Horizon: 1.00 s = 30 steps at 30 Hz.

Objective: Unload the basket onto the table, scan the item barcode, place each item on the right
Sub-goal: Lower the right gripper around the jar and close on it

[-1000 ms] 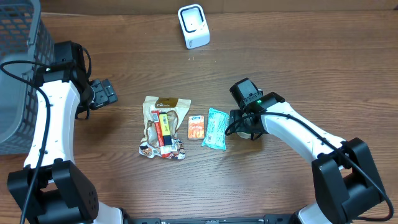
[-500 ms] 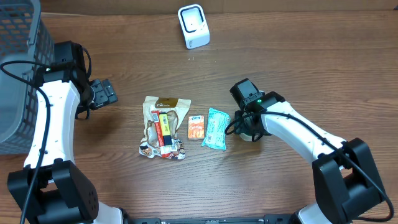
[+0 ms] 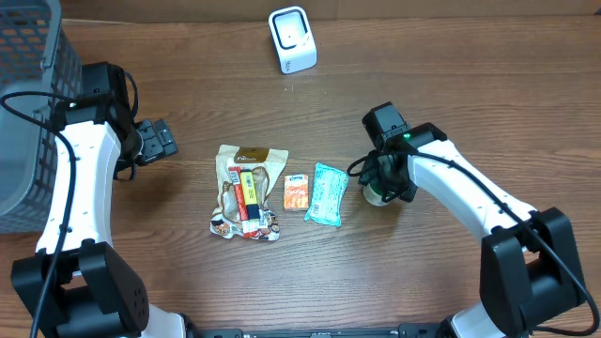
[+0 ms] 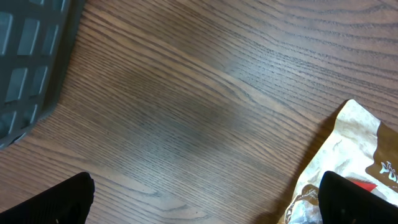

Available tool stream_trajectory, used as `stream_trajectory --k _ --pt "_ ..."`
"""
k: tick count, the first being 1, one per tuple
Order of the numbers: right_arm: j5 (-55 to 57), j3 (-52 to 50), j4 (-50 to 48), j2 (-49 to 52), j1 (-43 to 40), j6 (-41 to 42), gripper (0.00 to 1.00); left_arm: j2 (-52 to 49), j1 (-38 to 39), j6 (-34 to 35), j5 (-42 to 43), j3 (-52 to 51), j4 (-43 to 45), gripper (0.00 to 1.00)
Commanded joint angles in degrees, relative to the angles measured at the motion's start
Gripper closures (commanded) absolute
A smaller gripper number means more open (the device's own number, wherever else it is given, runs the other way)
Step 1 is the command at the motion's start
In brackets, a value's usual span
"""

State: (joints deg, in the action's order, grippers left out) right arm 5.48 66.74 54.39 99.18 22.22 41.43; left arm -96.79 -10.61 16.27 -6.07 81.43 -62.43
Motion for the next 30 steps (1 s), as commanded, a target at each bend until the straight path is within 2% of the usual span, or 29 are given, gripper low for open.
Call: stream_trajectory --k 1,12,14,16,17,23,28,30 --pt "0.04 1.73 -0.31 -0.13 -0.28 1.01 0.35 -0.5 -0.09 -0.87 -0.07 0.81 -0.07 0.0" --pt "3.89 -2.75 -4.63 -0.13 -0.28 1.01 0.29 -0.5 -0.09 -0.87 -0.09 0.81 -0.07 0.0" --pt "3.93 -2.95 -4.63 -0.13 -0.28 0.92 0.25 -0.5 -0.09 -0.87 -0.09 0.81 -0.07 0.0" --pt "3.91 -2.93 -4.68 -0.15 -0.28 0.52 0.15 -0.5 -0.09 -0.87 -0.09 0.81 -0.07 0.0" --pt "3.91 -2.93 -4.63 -0.15 -0.28 0.28 0.13 -0.5 -0.09 -0.87 -0.09 0.81 -0.07 0.0" --pt "2.58 -0.44 -2.73 -0.15 -0.68 -11.06 0.02 -0.5 -0.09 -0.87 -0.09 0.81 -0.07 0.0" --pt "-8.04 2.1 -1.66 -0.15 -1.14 -17.59 0.02 -0.5 -0.09 -0.87 -0.07 0.81 -0.07 0.0" --pt "-8.74 2.03 -1.49 -0.13 -1.14 -17.73 0.05 -0.5 -0.09 -0.87 -0.09 0.81 -0.07 0.0"
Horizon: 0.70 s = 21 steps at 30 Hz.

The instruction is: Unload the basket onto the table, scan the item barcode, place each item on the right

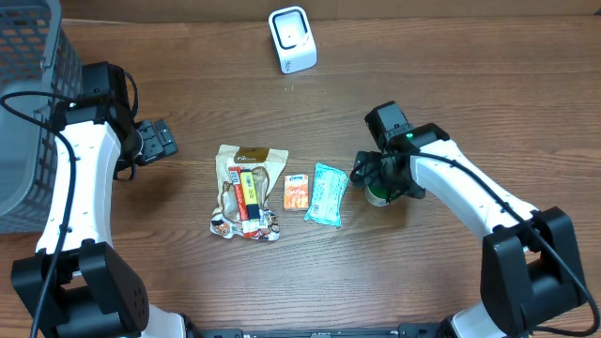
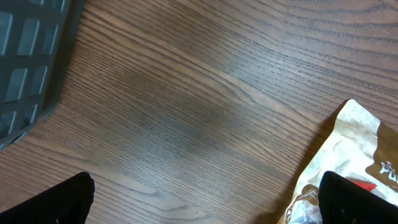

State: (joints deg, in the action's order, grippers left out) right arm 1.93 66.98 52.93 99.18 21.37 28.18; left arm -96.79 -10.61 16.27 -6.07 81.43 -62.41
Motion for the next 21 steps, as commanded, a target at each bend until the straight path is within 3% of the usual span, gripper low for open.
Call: stream_trajectory --k 1,12,21 --pt "-4.92 1.7 0.0 -0.13 -0.28 -4.52 0.05 -0.5 -0.09 -0.87 -0.09 0.81 -0.09 0.0" --pt "-1.99 1.64 0.28 -0.13 -0.28 -11.76 0.06 -0.5 -0.09 -0.87 -0.09 0.81 -0.09 0.0" --pt "0.0 1.6 0.94 -0.09 -0.22 -12.0 0.12 -0.5 -0.09 -0.87 -0.09 0.81 -0.09 0.0"
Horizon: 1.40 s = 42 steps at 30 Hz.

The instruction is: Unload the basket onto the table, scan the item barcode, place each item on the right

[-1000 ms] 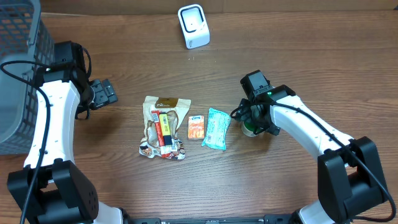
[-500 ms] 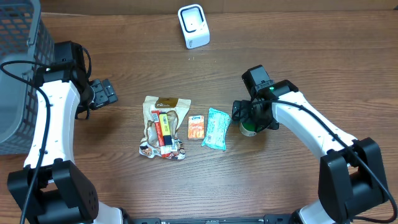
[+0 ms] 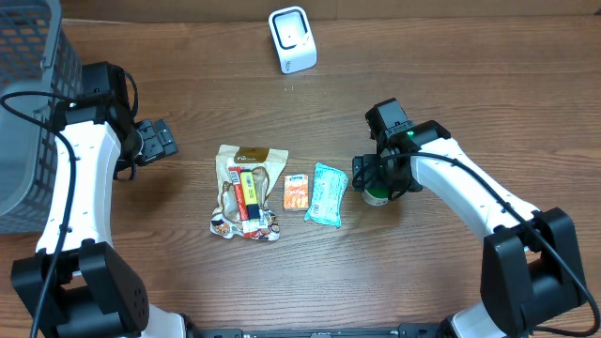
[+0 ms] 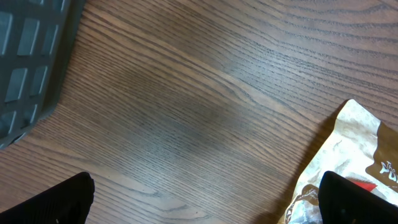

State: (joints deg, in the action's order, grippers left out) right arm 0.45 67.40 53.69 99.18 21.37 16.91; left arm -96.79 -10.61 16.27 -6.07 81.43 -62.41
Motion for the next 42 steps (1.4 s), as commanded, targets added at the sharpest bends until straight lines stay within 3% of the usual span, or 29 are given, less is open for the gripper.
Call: stream_trajectory --k 1,31,37,42 --pt "1.62 1.14 0.2 -0.04 -0.22 -0.7 0.12 -0.5 -0.09 -0.87 -0.09 0.81 -0.09 0.0" --pt "2.05 -7.32 -9.73 -0.02 -0.22 -0.68 0.12 -0.5 -0.09 -0.87 -0.09 0.81 -0.09 0.0" --pt "2.56 -7.26 -10.64 -0.04 -0.24 -0.7 0.21 -0.5 -0.09 -0.87 -0.09 0.81 -0.09 0.0" --pt "2.71 -4.48 -8.59 -0.04 -0.24 -0.68 0.22 -0.5 -0.09 -0.87 -0.09 0.81 -0.09 0.0"
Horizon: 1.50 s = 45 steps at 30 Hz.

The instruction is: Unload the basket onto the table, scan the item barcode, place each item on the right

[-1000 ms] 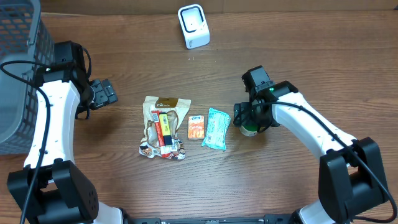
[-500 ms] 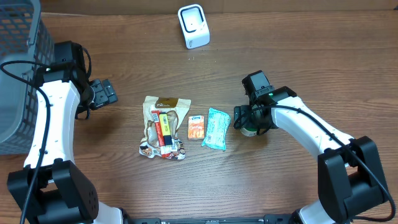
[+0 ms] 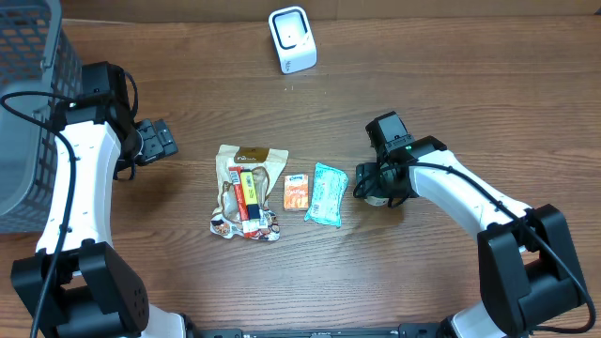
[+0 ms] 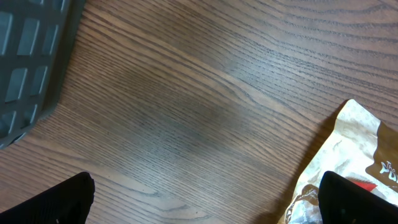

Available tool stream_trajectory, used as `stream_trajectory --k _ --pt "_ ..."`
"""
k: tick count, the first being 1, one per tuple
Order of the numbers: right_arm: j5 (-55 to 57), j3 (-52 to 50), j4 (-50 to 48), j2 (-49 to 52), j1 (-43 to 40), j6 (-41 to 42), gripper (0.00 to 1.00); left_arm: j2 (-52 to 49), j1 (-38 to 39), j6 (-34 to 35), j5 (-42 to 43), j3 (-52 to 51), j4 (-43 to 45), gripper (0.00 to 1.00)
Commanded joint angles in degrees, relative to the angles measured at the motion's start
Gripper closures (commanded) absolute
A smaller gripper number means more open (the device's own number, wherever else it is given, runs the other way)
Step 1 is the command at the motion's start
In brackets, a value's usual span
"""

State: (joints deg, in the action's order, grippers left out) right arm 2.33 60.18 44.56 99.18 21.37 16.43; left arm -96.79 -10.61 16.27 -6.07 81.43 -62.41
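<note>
Three packets lie mid-table: a tan snack bag (image 3: 247,192), a small orange packet (image 3: 297,191) and a teal packet (image 3: 327,193). The white barcode scanner (image 3: 293,39) stands at the far edge. My right gripper (image 3: 369,184) is low over a small green-and-white item (image 3: 377,199), just right of the teal packet; the wrist hides most of the item and the jaws. My left gripper (image 3: 158,141) hangs open left of the snack bag, holding nothing. The left wrist view shows its fingertips (image 4: 68,198) wide apart over bare wood, with the snack bag (image 4: 357,146) at the right edge.
A grey mesh basket (image 3: 23,103) fills the far left; its corner (image 4: 28,59) shows in the left wrist view. The wooden table (image 3: 451,84) is bare to the right of the scanner.
My right wrist has shifted slightly and now covers more of the small green-and-white item. The left arm and the three packets have not moved.
My right gripper stood over the small green-and-white item beside the teal packet at every moment, turning and shifting a little each time, and it now sits lower over the item. The left arm stayed still and open throughout.
</note>
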Motion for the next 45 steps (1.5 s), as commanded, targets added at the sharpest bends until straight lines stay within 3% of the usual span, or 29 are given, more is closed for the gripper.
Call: stream_trajectory --k 1,7,21,24,29,40,45 --pt "0.85 3.06 0.83 -0.04 -0.24 -0.2 0.22 -0.5 -0.09 -0.87 -0.09 0.81 -0.09 0.01" --pt "0.81 3.45 1.64 -0.04 -0.24 -0.17 0.27 -0.5 -0.09 -0.87 -0.09 0.81 -0.09 0.0" --pt "0.81 1.62 0.74 -0.02 -0.24 -0.2 0.27 -0.5 -0.09 -0.87 -0.09 0.81 -0.09 0.0" --pt "0.81 1.62 0.7 -0.02 -0.24 -0.17 0.17 -0.5 -0.09 -0.87 -0.09 0.81 -0.09 0.0" --pt "0.83 1.57 0.26 -0.02 -0.24 -0.2 0.16 -0.5 -0.09 -0.87 -0.09 0.81 -0.09 0.01" --pt "0.85 -0.76 -1.92 -0.04 -0.24 0.0 0.21 -0.5 -0.09 -0.87 -0.07 0.81 -0.09 0.0" --pt "1.03 -0.57 -1.84 -0.04 -0.24 0.02 0.28 -0.5 -0.09 -0.87 -0.09 0.81 -0.09 0.0"
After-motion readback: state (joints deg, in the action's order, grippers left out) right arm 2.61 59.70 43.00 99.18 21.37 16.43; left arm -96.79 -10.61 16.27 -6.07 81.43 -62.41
